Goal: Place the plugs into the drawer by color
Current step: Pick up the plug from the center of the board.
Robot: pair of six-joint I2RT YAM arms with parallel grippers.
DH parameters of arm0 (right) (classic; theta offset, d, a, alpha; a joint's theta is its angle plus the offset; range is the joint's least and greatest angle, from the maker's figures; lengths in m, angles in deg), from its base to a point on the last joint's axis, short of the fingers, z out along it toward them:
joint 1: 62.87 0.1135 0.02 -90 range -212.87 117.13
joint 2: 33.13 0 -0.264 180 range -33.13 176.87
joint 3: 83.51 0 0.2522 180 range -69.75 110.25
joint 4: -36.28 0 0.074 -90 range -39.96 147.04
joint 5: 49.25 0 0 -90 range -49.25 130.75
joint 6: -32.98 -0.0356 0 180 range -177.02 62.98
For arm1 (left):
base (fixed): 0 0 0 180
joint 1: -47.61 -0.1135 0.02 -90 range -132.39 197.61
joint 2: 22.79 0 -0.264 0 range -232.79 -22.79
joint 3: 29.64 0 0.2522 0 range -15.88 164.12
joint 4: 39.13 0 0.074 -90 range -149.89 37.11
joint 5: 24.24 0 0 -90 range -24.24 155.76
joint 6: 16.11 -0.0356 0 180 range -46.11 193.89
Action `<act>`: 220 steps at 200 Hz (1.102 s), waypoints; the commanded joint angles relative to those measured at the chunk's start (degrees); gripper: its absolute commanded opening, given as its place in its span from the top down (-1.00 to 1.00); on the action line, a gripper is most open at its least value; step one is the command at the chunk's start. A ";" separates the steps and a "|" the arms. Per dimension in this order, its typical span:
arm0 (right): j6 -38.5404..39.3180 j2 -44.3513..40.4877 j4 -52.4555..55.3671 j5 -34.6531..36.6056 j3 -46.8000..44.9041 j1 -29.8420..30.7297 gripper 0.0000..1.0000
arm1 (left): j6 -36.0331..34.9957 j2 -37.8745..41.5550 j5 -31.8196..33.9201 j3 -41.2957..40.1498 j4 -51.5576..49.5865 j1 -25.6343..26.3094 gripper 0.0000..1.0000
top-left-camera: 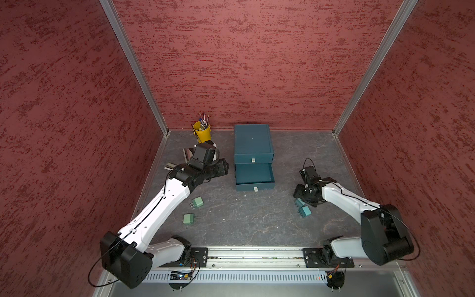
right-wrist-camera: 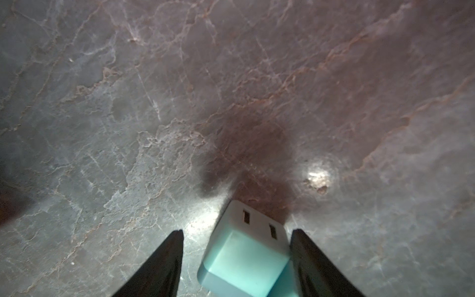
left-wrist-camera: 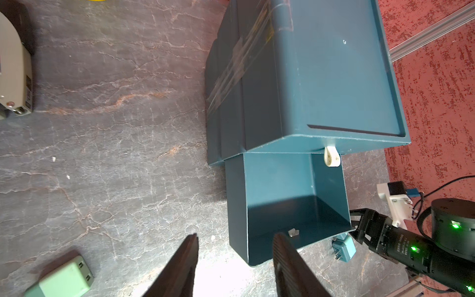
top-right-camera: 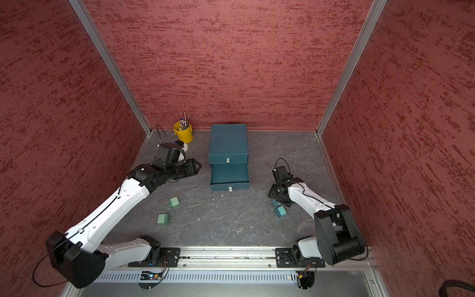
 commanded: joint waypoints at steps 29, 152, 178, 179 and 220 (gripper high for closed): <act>-0.44 0.44 -4.18 -1.25 -2.20 -0.33 -0.11 | -0.68 0.18 -0.76 1.93 2.52 -0.14 -0.28; 2.69 -7.23 2.31 3.32 2.31 1.40 0.87 | -3.63 -19.62 -9.31 17.14 4.28 -4.86 -0.53; 3.72 -11.25 6.96 6.95 6.47 5.38 0.90 | -3.83 -22.18 -10.32 17.30 4.44 -5.19 -0.51; 3.77 -11.42 7.05 7.11 6.70 5.57 0.90 | -3.81 -22.23 -10.33 17.30 4.41 -5.18 -0.50; 4.42 -14.58 9.12 11.31 15.81 18.42 0.92 | -3.21 -22.68 -10.26 14.83 5.18 -5.45 -0.46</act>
